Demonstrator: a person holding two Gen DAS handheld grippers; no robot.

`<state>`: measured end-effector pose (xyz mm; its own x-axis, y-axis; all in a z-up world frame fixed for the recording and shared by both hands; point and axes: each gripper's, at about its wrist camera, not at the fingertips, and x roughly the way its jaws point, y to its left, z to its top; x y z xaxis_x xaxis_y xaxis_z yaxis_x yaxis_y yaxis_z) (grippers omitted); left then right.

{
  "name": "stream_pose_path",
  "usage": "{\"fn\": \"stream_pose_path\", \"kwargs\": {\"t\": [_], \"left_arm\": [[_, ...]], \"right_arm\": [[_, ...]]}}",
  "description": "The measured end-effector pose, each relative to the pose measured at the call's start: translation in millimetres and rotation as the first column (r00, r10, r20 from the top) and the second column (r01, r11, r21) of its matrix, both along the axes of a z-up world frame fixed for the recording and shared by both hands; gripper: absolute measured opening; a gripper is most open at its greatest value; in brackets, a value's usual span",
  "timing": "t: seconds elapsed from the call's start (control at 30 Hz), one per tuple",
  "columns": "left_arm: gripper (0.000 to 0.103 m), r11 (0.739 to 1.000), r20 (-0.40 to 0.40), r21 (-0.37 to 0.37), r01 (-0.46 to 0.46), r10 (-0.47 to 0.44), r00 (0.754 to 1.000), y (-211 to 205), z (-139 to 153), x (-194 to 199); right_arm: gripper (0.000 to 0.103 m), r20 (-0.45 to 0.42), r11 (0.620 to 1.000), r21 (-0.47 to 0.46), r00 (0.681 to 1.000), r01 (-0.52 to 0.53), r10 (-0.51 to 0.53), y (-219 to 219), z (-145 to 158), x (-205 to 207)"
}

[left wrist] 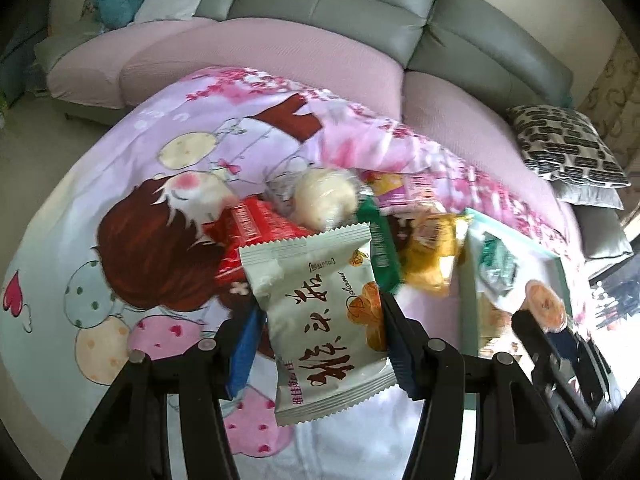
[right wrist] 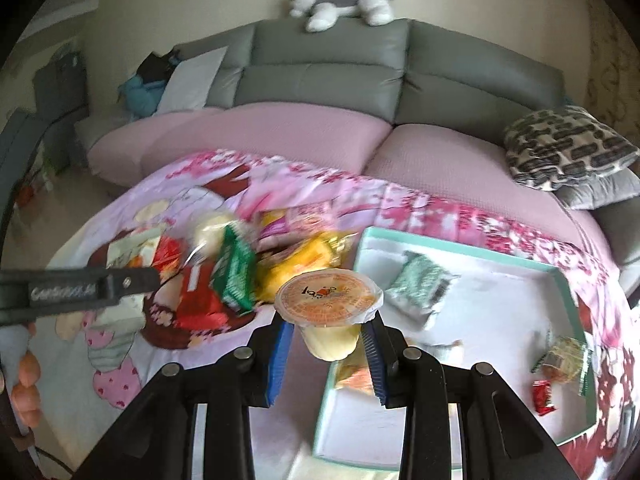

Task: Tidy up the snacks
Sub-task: 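Lift both held items and carry them over the teal-rimmed tray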

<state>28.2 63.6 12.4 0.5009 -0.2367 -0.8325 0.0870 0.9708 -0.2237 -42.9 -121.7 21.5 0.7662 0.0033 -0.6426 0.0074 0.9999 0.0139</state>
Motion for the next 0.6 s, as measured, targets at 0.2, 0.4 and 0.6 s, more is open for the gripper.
{"fn": "stream_pose_path", "kwargs": {"t": [0.2,0.4,0.6], "left_arm": [[0.059,0.998,0.022,0.015,0.066,-0.066,0.998,-29,6,-6],[0.059,0.987,0.033,0.027,0.159,-0.16,0.987,-64,6,-9],[0.059,0.973,0.054,0.066,0.222,-0.226,0.973,-97,10,-8]], "right_arm": [[0.037,0.027,0.994,0.029,0.994,0.109,-0.11,-37,11,-4],[0.037,0.044,0.979,0.056,0.979,0.195,-0.198,-71,16,-8],[0.037,0.042,0.954,0.026,0.953,0.298,-0.299,-101,14,-8]]}}
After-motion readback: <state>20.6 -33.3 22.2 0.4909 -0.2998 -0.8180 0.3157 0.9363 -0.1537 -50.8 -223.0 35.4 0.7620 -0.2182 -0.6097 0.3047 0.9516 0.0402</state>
